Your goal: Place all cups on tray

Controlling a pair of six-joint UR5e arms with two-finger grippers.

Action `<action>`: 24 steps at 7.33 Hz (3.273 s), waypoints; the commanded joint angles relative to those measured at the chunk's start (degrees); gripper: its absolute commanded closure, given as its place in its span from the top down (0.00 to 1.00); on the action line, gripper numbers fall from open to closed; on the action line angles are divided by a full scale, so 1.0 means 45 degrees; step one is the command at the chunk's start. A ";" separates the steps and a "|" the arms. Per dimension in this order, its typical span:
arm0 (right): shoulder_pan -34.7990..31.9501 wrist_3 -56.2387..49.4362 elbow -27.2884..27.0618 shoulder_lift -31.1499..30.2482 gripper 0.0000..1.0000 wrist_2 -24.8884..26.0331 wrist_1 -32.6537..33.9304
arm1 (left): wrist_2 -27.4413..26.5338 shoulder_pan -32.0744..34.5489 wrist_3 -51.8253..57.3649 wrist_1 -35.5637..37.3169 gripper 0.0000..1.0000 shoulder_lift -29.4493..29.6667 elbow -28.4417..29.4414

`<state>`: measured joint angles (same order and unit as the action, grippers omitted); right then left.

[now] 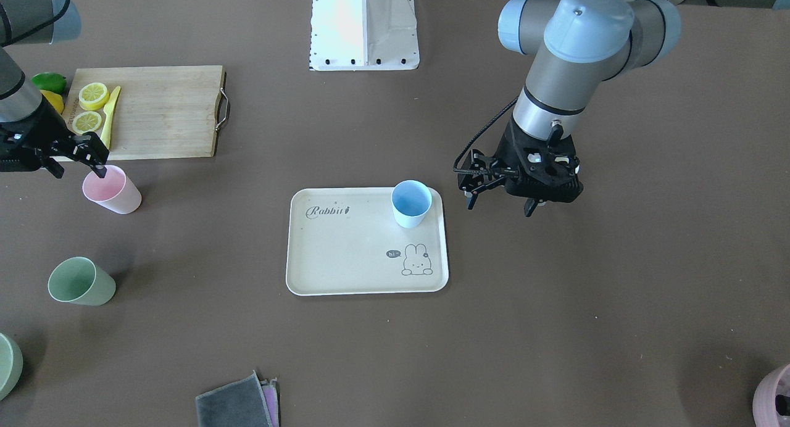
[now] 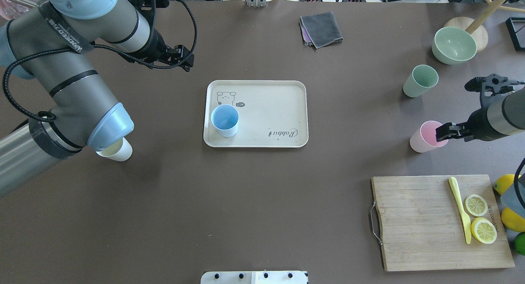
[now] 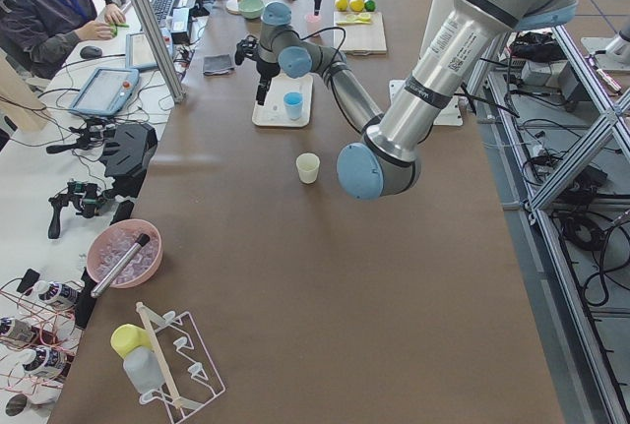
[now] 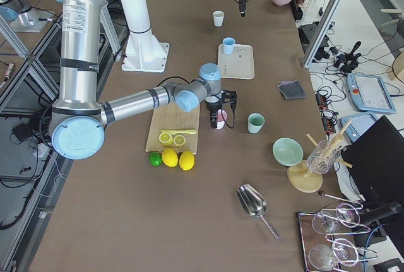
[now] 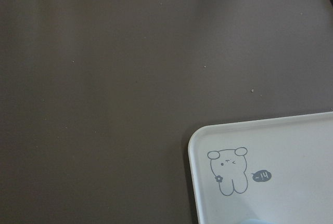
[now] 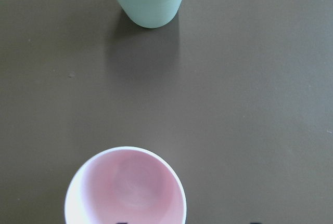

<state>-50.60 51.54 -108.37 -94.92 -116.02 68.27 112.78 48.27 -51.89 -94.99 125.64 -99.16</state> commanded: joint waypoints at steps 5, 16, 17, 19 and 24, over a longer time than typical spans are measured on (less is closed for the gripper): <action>0.0208 0.1781 0.0430 0.1285 0.00 0.0314 -0.0054 | 0.0713 0.0851 0.1521 0.0036 0.99 -0.0921 -0.0384; 0.3098 0.6145 0.2298 0.9370 0.00 0.2109 0.4556 | 0.1147 0.0855 0.2116 -0.3637 0.99 -0.7510 -0.2262; 0.3157 0.6145 0.3078 0.9878 0.00 0.2150 0.4498 | 0.1149 0.0855 0.2097 -0.3637 0.99 -0.7510 -0.2262; 0.3177 0.6087 0.3515 1.0098 0.59 0.2170 0.4400 | 0.1168 0.0855 0.2097 -0.3637 0.99 -0.7491 -0.2301; 0.2382 0.5466 0.2583 0.9943 1.00 0.1610 0.4555 | 0.1539 0.0274 0.0756 -0.3675 0.99 -0.7393 -0.2476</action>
<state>-37.50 77.73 -94.51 -49.65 -106.43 88.34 119.60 51.25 -45.26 -111.36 92.17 -110.05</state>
